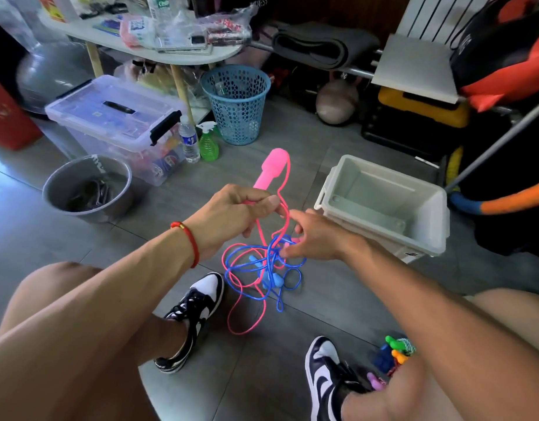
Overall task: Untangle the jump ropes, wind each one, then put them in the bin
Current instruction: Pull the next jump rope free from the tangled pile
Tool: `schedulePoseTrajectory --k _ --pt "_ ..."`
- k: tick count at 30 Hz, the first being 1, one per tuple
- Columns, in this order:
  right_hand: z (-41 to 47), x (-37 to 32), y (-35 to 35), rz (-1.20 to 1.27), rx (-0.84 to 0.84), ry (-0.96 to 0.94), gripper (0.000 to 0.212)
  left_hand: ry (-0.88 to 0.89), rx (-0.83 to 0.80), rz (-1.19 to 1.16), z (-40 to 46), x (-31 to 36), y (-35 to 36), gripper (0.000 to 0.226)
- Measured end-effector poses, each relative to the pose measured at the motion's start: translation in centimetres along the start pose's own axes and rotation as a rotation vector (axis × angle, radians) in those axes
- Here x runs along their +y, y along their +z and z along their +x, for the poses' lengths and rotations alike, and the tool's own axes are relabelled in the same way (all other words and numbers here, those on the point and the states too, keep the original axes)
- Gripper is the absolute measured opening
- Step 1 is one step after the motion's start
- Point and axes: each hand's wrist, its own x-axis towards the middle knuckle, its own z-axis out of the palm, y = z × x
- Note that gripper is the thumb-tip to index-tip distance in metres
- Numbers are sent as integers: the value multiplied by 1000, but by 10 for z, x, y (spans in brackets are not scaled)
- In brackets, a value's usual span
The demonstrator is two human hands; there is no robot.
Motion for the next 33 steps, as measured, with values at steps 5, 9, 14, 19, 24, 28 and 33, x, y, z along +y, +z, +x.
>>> schedulePoseTrajectory --k 5,9,14,19,24,28,33 --pt "9 14 21 -46 -92 -121 17 5 60 -111 1 2 -10 27" --pt "10 13 15 20 -58 -65 15 -66 216 -127 4 -3 -23 26" --pt "9 -2 -2 183 -72 -92 16 -125 331 8 7 -12 -30 28" --pt "10 -5 -17 69 24 -48 17 -83 363 31 9 -6 -30 27" --pt "8 21 -23 -126 23 46 27 13 469 25 5 0 -32 24" --pt "-1 30 -35 60 -29 17 26 -102 661 -50 9 -7 -40 23" --pt "-7 35 -40 21 -108 87 20 -128 733 -139 12 -10 -44 23"
